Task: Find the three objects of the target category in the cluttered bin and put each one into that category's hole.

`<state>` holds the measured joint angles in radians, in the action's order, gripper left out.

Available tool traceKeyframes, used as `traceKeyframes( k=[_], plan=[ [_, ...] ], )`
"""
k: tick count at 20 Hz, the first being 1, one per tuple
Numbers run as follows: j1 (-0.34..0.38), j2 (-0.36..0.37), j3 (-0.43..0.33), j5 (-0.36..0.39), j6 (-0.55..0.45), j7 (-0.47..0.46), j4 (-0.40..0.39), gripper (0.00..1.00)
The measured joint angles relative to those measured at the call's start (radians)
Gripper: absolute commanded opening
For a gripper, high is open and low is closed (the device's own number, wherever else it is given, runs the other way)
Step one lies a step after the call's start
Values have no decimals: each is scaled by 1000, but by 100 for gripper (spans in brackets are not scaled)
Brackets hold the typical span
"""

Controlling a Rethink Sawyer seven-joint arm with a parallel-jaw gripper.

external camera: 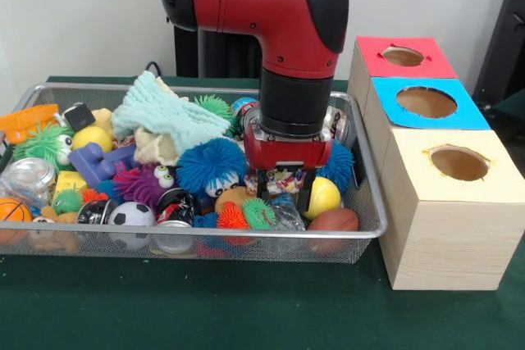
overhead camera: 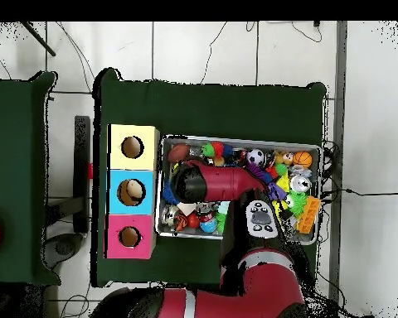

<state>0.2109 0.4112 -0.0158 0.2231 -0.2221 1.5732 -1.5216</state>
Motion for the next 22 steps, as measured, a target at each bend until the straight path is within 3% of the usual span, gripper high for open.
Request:
traceKeyframes(
  k=[22],
  plan=[
    [-2, -2, -2, 0, 18, 0, -2, 100]
  ],
)
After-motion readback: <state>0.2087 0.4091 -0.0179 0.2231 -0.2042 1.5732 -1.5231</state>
